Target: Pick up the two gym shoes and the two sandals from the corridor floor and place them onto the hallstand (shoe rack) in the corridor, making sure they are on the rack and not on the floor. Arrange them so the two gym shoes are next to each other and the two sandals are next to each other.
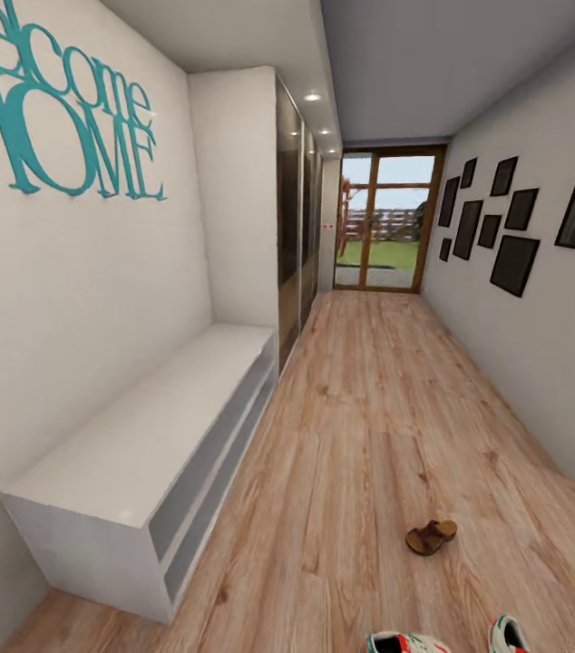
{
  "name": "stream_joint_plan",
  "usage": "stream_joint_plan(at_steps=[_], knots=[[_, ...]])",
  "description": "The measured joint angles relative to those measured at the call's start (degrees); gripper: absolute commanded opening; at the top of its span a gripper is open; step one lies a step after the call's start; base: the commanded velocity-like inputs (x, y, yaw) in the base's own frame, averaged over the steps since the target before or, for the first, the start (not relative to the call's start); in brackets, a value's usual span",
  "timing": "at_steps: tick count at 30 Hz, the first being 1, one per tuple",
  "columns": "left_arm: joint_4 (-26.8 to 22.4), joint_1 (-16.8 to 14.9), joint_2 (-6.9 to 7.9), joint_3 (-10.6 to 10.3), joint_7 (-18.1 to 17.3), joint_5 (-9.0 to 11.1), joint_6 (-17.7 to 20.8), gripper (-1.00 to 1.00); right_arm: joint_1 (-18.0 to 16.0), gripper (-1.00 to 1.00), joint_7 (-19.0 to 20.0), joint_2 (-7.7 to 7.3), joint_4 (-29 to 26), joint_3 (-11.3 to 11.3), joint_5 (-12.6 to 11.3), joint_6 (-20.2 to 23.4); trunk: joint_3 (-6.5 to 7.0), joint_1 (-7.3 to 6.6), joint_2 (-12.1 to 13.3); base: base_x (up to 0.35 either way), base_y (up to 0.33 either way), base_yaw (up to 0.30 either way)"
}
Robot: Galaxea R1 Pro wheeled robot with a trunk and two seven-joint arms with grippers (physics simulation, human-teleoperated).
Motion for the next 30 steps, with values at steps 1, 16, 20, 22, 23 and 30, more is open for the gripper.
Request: stream_joint_plan(at_steps=[1, 16, 20, 22, 23, 30], knots=[[0.0, 0.0, 0.0, 0.0, 0.0, 0.0, -0.01, 1.0, 0.0, 1.0, 0.0, 0.0, 0.0, 0.0, 0.0, 0.0, 0.0, 0.0, 0.0, 0.336, 0.0, -0.3], [0.0, 0.0, 0.07, 0.0, 0.0, -0.07, -0.05, 1.0, 0.0, 1.0, 0.0, 0.03, 0.0, 0.01, 0.05, 0.0, 0.0, 0.03, 0.0, 0.25, 0.0, -0.3], [0.0, 0.0, 0.07, 0.0, 0.0, -0.07, -0.04, 1.0, 0.0, 1.0, 0.0, 0.07, 0.0, 0.01, 0.07, 0.0, 0.0, 0.03, 0.0, 0.029, 0.0, -0.3], [0.0, 0.0, 0.07, 0.0, 0.0, -0.07, -0.06, 1.0, 0.0, 1.0, 0.0, 0.07, 0.0, 0.02, 0.08, 0.0, 0.0, 0.04, 0.0, 0.008, 0.0, -0.3], [0.0, 0.0, 0.07, 0.0, 0.0, -0.07, -0.06, 1.0, 0.0, 1.0, 0.0, 0.07, 0.0, 0.02, 0.06, 0.0, 0.0, 0.04, 0.0, 0.005, 0.0, -0.3], [0.0, -0.01, 0.07, 0.0, 0.0, -0.04, -0.06, 1.0, -0.01, 1.0, 0.0, 0.09, 0.0, 0.03, 0.08, 0.0, 0.0, 0.04, 0.0, 0.002, 0.0, -0.3]])
